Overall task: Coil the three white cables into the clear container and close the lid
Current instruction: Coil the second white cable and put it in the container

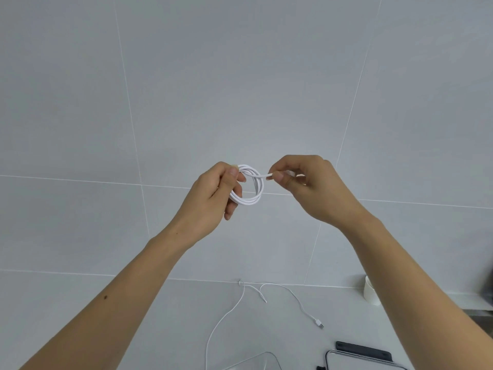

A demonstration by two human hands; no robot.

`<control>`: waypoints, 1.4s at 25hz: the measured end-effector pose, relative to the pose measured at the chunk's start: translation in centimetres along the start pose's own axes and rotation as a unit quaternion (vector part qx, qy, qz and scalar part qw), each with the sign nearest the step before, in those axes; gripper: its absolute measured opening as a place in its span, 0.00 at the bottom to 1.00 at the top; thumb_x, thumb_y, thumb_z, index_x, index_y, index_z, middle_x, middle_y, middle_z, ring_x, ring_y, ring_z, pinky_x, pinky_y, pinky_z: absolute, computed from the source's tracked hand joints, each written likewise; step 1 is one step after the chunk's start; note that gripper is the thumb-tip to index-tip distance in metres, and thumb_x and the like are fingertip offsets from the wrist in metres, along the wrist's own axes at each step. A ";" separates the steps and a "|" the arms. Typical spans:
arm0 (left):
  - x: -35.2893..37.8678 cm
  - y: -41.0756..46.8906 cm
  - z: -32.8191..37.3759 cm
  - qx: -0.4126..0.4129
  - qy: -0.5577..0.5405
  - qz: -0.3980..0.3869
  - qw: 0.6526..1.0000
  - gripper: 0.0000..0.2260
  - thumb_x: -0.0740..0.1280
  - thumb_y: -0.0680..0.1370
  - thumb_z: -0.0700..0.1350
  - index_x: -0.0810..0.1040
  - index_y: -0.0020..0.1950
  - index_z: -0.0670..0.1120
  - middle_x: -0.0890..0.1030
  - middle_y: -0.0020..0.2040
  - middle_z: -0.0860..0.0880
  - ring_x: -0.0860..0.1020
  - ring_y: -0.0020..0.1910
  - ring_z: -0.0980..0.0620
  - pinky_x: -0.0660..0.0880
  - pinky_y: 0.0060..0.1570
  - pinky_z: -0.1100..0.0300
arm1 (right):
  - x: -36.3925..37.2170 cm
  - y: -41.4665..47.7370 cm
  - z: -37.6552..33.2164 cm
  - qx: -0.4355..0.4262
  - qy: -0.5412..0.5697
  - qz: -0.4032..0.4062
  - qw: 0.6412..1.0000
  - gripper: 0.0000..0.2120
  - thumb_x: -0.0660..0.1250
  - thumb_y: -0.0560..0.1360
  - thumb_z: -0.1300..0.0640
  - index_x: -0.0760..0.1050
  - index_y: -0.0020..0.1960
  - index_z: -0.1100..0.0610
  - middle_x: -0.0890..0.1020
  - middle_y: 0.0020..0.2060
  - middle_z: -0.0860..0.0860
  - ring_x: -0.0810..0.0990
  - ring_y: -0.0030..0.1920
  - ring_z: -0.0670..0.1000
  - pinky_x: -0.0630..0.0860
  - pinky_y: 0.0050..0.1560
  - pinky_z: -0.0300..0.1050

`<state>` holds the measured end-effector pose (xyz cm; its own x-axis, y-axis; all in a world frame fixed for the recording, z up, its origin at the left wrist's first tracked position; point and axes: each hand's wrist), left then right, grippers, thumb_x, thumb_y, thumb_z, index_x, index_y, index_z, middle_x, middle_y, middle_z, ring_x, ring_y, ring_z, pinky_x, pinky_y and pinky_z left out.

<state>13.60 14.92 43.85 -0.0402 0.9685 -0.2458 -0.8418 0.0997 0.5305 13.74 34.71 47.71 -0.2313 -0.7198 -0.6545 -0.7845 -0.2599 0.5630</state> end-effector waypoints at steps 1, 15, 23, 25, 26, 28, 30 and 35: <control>0.2 0.0 0.0 0.001 0.000 0.012 1.000 0.13 0.54 0.85 0.47 0.75 0.47 0.46 0.75 0.35 0.53 0.71 0.25 0.54 0.70 0.29 0.64 | 0.2 -0.1 0.1 0.004 0.002 -0.007 1.000 0.07 0.65 0.80 0.56 0.81 0.48 0.48 0.81 0.40 0.39 0.81 0.46 0.46 0.76 0.48 0.43; 2.0 -0.4 -0.3 0.008 -0.070 0.053 0.996 0.13 0.52 0.85 0.44 0.71 0.45 0.44 0.75 0.36 0.47 0.73 0.26 0.52 0.74 0.29 0.62 | 3.6 -1.2 2.3 -0.036 -0.049 0.172 0.983 0.06 0.68 0.79 0.57 0.84 0.50 0.55 0.76 0.45 0.52 0.75 0.44 0.51 0.70 0.44 0.36; 2.6 -0.8 -1.1 0.052 0.036 0.027 0.998 0.12 0.54 0.85 0.48 0.70 0.47 0.43 0.79 0.31 0.49 0.77 0.29 0.50 0.79 0.37 0.53 | 4.9 -1.7 1.6 0.128 0.462 0.065 0.875 0.11 0.61 0.82 0.62 0.81 0.48 0.64 0.83 0.38 0.53 0.82 0.41 0.51 0.81 0.51 0.46; 2.8 -1.1 -1.3 0.050 0.090 0.036 0.994 0.12 0.54 0.84 0.49 0.69 0.48 0.42 0.78 0.27 0.47 0.76 0.27 0.51 0.77 0.35 0.56 | 4.8 -1.9 1.3 0.159 0.537 0.033 0.828 0.11 0.60 0.82 0.64 0.79 0.46 0.62 0.83 0.37 0.51 0.82 0.39 0.50 0.81 0.48 0.42; 2.8 -1.3 -1.3 0.051 0.103 0.042 0.992 0.13 0.53 0.84 0.49 0.69 0.48 0.41 0.77 0.27 0.46 0.76 0.26 0.51 0.76 0.33 0.57 | 4.8 -2.0 1.1 0.177 0.557 0.019 0.811 0.10 0.60 0.82 0.66 0.78 0.46 0.61 0.82 0.36 0.51 0.82 0.39 0.50 0.81 0.47 0.41; 2.9 -1.4 -1.3 0.049 0.124 0.058 0.989 0.13 0.53 0.84 0.49 0.68 0.48 0.41 0.76 0.26 0.45 0.75 0.24 0.49 0.74 0.29 0.54 | 4.8 -2.1 0.8 0.207 0.568 -0.014 0.796 0.10 0.60 0.81 0.65 0.78 0.47 0.58 0.83 0.38 0.50 0.83 0.42 0.50 0.81 0.47 0.41; 2.8 -1.3 -1.5 0.040 0.146 0.074 0.986 0.13 0.54 0.84 0.50 0.68 0.48 0.42 0.73 0.27 0.45 0.72 0.22 0.50 0.72 0.26 0.50 | 4.6 -2.2 0.5 0.220 0.554 -0.036 0.802 0.09 0.60 0.82 0.60 0.79 0.50 0.56 0.83 0.39 0.50 0.82 0.45 0.52 0.79 0.50 0.44; 3.0 -1.5 -1.8 0.046 0.174 0.059 0.982 0.12 0.54 0.84 0.50 0.69 0.48 0.43 0.74 0.28 0.46 0.72 0.21 0.51 0.72 0.24 0.52 | 4.7 -2.7 -0.3 0.208 0.448 -0.020 0.869 0.11 0.69 0.77 0.54 0.77 0.55 0.59 0.82 0.37 0.47 0.83 0.42 0.48 0.80 0.51 0.45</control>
<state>13.80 17.29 40.87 -0.3299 0.8395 -0.4317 -0.7684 0.0269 0.6394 14.96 31.82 43.23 0.1961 -0.9763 0.0916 -0.9650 -0.1756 0.1950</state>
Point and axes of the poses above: each hand's wrist, its own y-axis towards the middle knuckle, its own x-axis out of the palm, z = x × y
